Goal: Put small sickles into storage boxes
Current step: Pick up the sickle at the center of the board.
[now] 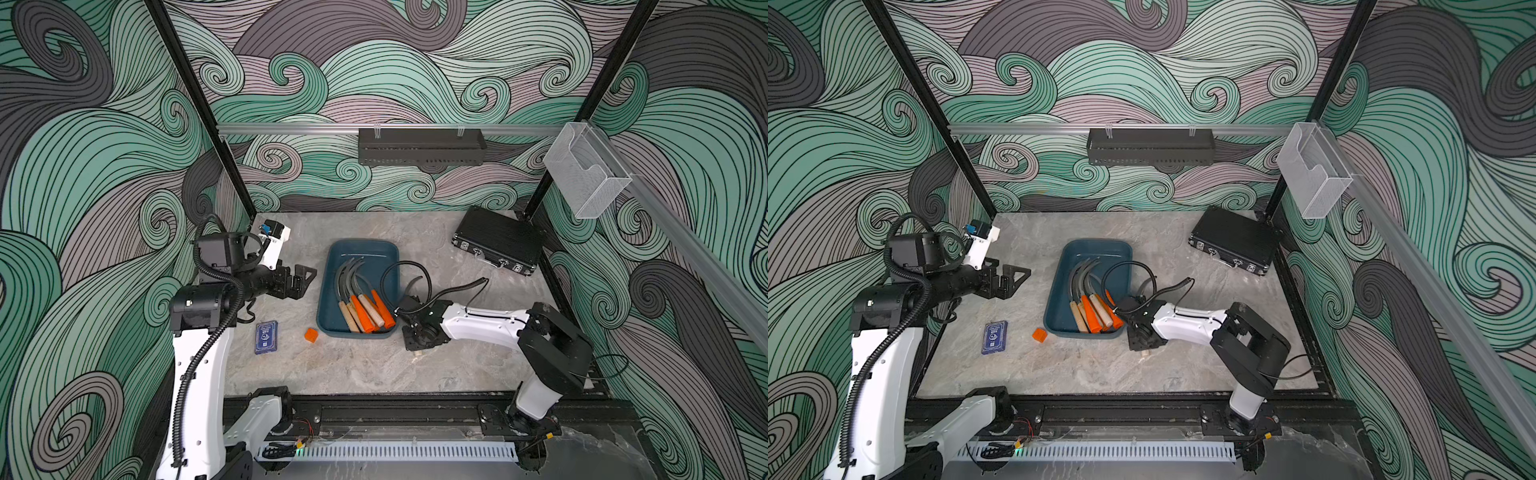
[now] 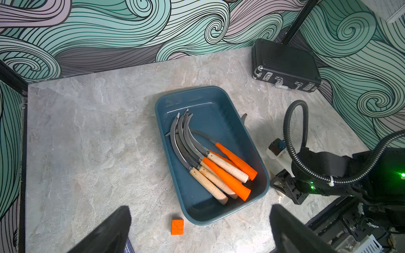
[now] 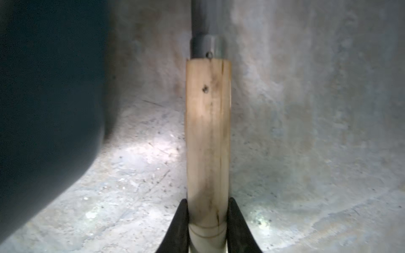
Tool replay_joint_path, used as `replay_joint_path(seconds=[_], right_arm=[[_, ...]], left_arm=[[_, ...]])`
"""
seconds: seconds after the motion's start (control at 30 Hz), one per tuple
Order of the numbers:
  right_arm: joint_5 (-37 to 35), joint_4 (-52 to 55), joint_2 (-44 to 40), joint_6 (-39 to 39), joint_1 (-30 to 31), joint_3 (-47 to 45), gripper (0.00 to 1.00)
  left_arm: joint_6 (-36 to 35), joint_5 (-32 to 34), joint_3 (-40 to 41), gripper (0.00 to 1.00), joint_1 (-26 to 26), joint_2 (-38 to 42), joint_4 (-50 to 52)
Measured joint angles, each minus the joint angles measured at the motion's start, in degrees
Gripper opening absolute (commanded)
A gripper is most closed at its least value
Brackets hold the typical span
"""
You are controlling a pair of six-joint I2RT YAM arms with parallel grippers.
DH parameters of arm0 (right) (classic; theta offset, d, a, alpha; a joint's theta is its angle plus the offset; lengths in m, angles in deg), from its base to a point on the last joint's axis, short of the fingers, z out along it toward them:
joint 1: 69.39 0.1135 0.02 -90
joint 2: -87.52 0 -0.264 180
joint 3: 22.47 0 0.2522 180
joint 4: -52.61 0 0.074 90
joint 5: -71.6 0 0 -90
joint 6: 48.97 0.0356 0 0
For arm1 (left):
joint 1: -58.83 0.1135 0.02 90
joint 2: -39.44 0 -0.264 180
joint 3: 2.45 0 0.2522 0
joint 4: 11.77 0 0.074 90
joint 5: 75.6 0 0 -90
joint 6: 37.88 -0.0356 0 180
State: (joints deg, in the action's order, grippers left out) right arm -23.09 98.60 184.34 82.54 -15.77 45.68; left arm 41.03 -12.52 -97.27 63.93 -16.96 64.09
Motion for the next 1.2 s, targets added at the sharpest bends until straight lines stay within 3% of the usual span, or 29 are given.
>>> replay_joint_path(seconds=[0.63,1.03,1.2], right_arm=[[2.49,4.35,-11.34,-4.17,-6.84,-0.66,0.0],[9.92,5.75,-25.9,-7.45,-13.03,1.55,0.0],[13.33,7.04,-28.22,-8.81,-14.19,5.88,0.0]], left_arm=[[0.17,-0.33,-0.28,0.99,0.0,-0.02,0.04],[0.17,-0.31,-0.28,0.99,0.0,-0.98,0.02],[0.15,-0.31,-0.26,0.98,0.0,-1.25,0.0]])
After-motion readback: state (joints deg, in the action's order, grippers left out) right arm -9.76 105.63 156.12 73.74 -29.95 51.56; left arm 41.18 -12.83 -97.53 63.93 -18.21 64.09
